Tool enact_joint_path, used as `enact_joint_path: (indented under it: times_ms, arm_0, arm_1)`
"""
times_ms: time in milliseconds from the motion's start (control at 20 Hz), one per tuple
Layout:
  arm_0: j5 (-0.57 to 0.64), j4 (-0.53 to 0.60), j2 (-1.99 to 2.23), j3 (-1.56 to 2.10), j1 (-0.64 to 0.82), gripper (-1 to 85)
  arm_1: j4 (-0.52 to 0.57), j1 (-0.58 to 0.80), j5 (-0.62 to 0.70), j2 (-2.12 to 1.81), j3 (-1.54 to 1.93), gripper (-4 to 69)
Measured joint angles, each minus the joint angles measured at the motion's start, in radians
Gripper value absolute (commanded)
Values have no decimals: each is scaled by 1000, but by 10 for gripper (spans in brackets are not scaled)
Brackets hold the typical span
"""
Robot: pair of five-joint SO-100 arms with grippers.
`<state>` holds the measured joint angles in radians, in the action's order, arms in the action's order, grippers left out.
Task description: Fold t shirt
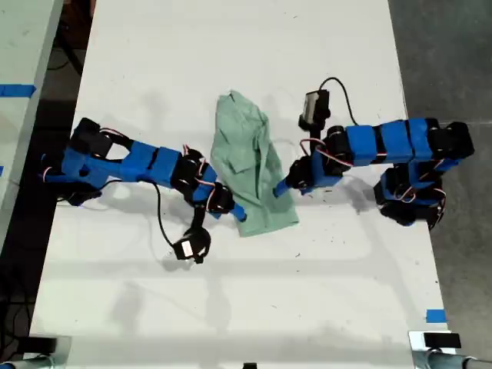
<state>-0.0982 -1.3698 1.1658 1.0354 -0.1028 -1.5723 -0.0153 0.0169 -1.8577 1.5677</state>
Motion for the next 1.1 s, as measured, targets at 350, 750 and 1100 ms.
enact_joint_path:
  times_ms: [350,750,1100]
  arm_0:
    - [-55,133,-164,-3,-9,214]
    - [-38,195,-245,-86,-12,0]
    - [-40,144,-249,-98,-43,0]
  arm_1:
    - [51,-66,-40,112,-2,273]
    - [84,-75,-51,147,-2,267]
    - [199,-104,-58,275,-3,262]
